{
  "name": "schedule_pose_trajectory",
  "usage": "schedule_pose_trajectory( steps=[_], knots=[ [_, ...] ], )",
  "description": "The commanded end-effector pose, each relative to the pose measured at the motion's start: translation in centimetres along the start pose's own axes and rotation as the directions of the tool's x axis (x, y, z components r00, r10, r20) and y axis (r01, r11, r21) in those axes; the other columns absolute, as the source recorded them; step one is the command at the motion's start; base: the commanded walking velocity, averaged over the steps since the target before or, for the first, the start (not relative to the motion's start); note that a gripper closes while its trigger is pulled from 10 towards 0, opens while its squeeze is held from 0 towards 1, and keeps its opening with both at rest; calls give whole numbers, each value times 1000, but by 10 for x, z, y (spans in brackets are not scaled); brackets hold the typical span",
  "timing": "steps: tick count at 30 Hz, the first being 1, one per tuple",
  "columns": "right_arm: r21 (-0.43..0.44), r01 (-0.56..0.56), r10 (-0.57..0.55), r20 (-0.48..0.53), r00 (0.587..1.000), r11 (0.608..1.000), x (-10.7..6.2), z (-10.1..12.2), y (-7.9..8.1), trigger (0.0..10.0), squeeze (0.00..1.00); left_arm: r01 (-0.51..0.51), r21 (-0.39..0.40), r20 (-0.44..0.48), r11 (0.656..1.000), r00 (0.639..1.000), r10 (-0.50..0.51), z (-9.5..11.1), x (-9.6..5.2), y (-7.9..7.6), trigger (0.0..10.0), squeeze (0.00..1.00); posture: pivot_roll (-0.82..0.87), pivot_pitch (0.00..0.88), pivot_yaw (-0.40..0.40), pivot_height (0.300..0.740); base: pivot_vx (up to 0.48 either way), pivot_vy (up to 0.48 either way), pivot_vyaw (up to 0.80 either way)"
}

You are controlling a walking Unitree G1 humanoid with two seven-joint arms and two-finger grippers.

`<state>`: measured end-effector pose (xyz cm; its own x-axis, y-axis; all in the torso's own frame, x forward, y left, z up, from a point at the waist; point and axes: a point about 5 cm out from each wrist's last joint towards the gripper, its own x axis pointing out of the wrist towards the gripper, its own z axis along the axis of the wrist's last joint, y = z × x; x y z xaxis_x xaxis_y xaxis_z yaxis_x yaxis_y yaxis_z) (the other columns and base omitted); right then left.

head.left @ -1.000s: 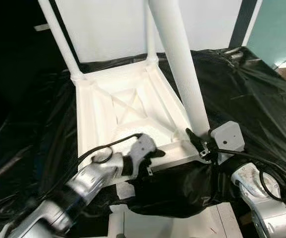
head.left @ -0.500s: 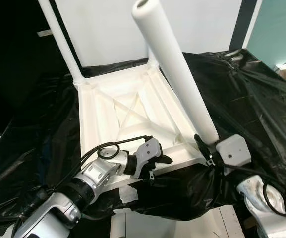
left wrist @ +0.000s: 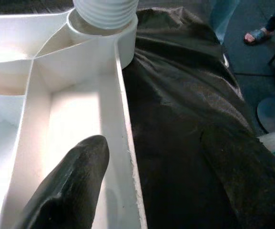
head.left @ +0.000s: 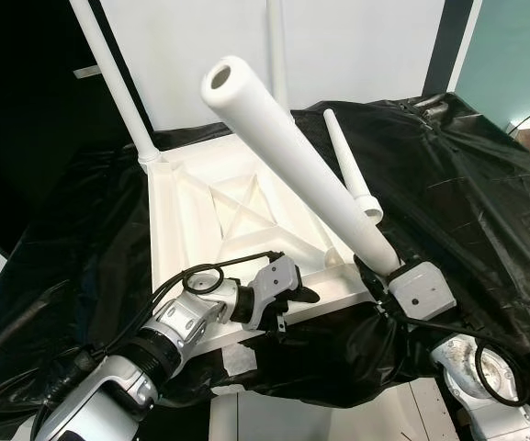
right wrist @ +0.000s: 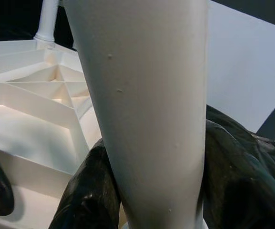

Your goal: Building children table

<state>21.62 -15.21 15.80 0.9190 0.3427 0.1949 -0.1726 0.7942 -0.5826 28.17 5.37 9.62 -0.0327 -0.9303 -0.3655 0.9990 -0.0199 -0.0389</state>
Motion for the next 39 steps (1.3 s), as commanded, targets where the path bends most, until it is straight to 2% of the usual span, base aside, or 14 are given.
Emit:
schedule_pose_trajectory(
  steps=[1,5,7,10,12,16,26,28,29,30,32,33,35,39],
  knots=[
    [35,26,-25,-32,999,999,-1,-9,0,10000,0,-20,-76,-108,997,994,12,-29,-1,-5,10000,0,-216,45,84,740,0,0,0],
    [124,96,-86,-80,993,988,-5,-21,1,10000,0,-20,-73,-103,997,995,12,-29,-2,-4,10000,0,-211,44,86,740,0,0,0],
    [133,101,-90,-85,992,986,-5,-21,1,10000,0,-20,-73,-103,997,995,13,-29,-2,-4,10000,0,-211,44,86,740,0,0,0],
    [241,130,-98,-142,985,962,-10,-30,5,10000,0,-21,-68,-105,997,994,14,-30,-3,-3,10000,0,-212,42,90,740,0,0,0],
    [263,133,-96,-151,984,956,-11,-31,6,10000,0,-21,-67,-106,998,994,14,-30,-3,-3,10000,0,-212,42,90,740,0,0,0],
    [395,70,9,-195,981,916,-17,-38,20,10000,0,-15,-58,-111,998,994,9,-29,-3,-2,10000,0,-219,38,93,740,0,0,0],
    [542,120,39,-274,961,832,-24,-47,17,10000,0,-8,-47,-109,999,994,3,-29,-2,-1,10000,0,-231,36,88,740,0,0,0],
    [542,120,39,-274,961,832,-24,-47,17,10000,0,-8,-47,-109,999,994,3,-29,-2,-1,10000,0,-231,36,88,740,0,0,0],
    [580,154,36,-302,953,800,-23,-49,14,10000,0,-6,-46,-111,999,994,1,-29,-1,-1,10000,0,-232,37,88,740,0,0,0],
    [580,154,36,-302,953,800,-23,-49,14,10000,0,-6,-46,-111,999,994,1,-29,-1,-1,10000,0,-232,37,88,740,0,0,0],
    [642,202,65,-367,928,740,-20,-53,11,10000,0,-2,-44,-112,999,994,-3,-30,0,-2,10000,0,-233,41,89,740,0,0,0],
    [642,202,65,-367,928,740,-20,-53,11,10000,0,-2,-44,-112,999,994,-3,-30,0,-2,10000,0,-233,41,89,740,0,0,0],
    [685,203,120,-392,912,700,-17,-52,12,10000,0,0,-44,-111,999,994,-5,-30,1,-2,10000,0,-233,40,89,740,0,0,0],
    [713,221,172,-435,884,666,-13,-52,11,10000,0,-1,-46,-110,999,994,-4,-31,1,-3,10000,0,-232,41,86,740,0,0,0]
  ],
)
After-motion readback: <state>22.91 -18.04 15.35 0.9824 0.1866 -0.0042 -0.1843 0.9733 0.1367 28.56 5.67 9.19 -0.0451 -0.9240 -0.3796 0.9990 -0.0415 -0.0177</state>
